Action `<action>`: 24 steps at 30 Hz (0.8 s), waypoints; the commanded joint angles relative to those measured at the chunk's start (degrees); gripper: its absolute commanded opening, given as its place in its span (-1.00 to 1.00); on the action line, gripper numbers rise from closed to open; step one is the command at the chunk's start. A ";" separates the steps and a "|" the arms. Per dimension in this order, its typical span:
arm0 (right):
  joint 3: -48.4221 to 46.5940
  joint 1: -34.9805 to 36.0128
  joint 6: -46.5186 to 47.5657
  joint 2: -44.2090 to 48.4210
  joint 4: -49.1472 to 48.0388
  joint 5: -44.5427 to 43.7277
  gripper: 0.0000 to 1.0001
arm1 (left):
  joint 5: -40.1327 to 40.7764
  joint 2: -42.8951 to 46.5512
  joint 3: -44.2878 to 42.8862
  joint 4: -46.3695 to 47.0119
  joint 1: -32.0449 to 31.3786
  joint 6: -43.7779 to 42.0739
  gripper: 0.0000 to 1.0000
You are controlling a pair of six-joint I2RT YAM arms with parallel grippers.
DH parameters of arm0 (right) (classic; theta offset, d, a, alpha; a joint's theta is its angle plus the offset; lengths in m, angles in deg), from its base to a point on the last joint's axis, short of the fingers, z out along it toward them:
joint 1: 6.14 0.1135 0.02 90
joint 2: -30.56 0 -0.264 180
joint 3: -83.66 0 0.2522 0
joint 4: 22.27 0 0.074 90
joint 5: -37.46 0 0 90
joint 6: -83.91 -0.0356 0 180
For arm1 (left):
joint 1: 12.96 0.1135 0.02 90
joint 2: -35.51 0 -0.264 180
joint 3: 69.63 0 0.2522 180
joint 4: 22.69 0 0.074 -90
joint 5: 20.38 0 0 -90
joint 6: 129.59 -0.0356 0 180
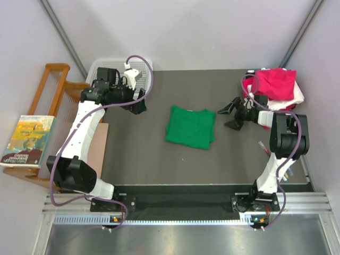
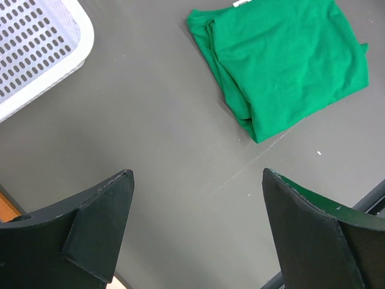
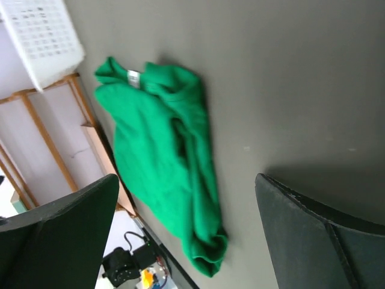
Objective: Fold and stack the t-shirts
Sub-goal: Neatly place the folded tshirt to the corner
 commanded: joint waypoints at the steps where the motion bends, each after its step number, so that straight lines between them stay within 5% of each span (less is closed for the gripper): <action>1: -0.93 -0.35 2.20 -1.67 -1.31 1.17 0.90 | -1.27 2.29 -1.73 -0.77 0.01 -0.29 0.83; 24: -7.96 10.28 1.33 -12.22 -3.41 0.12 0.91 | -1.45 0.71 -3.22 -0.78 -0.34 0.32 0.84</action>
